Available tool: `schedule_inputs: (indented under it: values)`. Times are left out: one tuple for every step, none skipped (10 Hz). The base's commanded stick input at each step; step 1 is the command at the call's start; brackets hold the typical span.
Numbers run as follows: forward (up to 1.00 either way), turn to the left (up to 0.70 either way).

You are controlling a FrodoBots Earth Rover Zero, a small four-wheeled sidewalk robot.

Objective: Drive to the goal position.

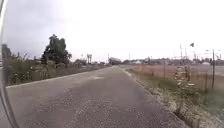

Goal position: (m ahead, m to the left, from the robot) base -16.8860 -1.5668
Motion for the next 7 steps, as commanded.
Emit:
schedule_inputs:
  values:
    - [0.08,0.0]
    - [0.08,0.0]
    - [0.08,0.0]
    - [0.08,0.0]
    - [0.08,0.0]
    - [0.08,0.0]
    - [0.08,0.0]
